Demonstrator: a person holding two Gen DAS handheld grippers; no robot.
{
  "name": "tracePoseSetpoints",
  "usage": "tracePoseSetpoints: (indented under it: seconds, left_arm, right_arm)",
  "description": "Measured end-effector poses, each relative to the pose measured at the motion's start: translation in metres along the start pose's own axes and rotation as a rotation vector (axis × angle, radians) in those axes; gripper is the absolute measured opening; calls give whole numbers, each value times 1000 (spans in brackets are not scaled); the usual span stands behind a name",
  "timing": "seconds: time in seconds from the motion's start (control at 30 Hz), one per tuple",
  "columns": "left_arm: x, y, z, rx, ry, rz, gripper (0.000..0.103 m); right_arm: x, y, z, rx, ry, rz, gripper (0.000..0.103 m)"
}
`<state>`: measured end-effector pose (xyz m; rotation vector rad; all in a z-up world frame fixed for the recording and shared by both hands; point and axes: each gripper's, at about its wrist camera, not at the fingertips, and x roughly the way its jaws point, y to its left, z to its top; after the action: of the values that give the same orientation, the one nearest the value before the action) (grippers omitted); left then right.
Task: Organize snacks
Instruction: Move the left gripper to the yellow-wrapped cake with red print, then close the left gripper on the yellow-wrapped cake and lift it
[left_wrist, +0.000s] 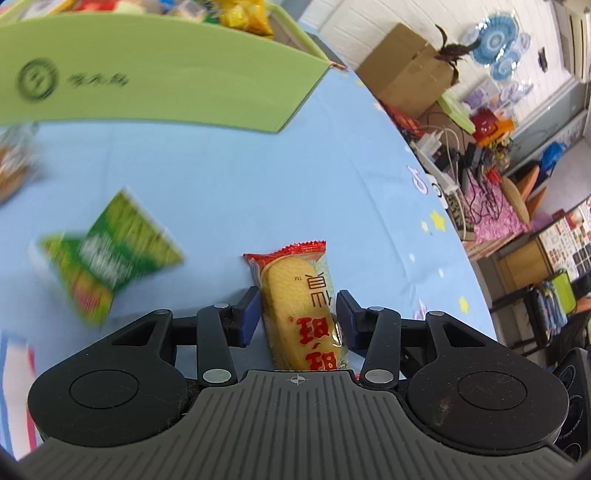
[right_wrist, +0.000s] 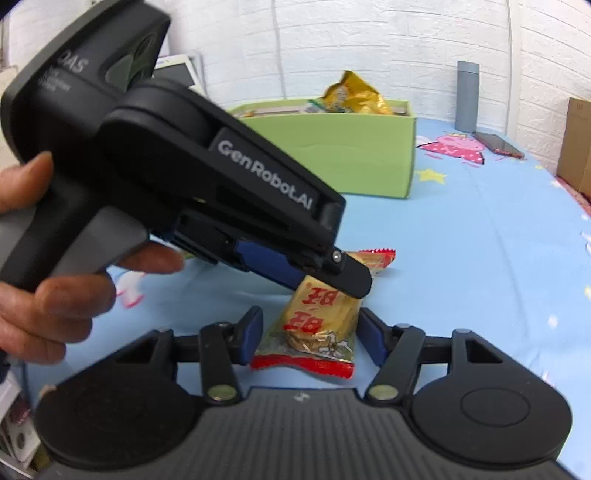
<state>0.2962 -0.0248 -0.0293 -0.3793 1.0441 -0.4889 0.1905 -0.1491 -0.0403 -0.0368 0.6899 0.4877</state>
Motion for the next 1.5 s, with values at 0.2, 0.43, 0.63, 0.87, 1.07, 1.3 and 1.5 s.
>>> tracePoseSetpoints:
  seconds: [0.2, 0.43, 0.63, 0.87, 1.07, 1.3, 1.5]
  left_arm:
    - [-17, 5, -23, -52, -35, -12, 38]
    - [-28, -7, -19, 4, -71, -5, 72]
    - [-25, -9, -11, 22, -49, 6, 66]
    - [-9, -19, 6, 123, 52, 20, 63]
    - [3, -21, 3, 163, 103, 13, 62]
    - [0, -22, -5, 188, 60, 40, 24]
    - [-30, -29, 8, 169, -30, 20, 24]
  right_arm:
    - [-16, 26, -21, 20, -27, -37, 93]
    - [-25, 27, -22, 158, -30, -110, 93]
    - [-39, 23, -24, 208, -56, -81, 93]
    - [-33, 19, -14, 130, -70, -124, 90]
    - [-13, 22, -7, 99, -19, -129, 75]
    - [-4, 23, -5, 79, -19, -169, 56]
    - [-14, 23, 17, 46, -66, -164, 57]
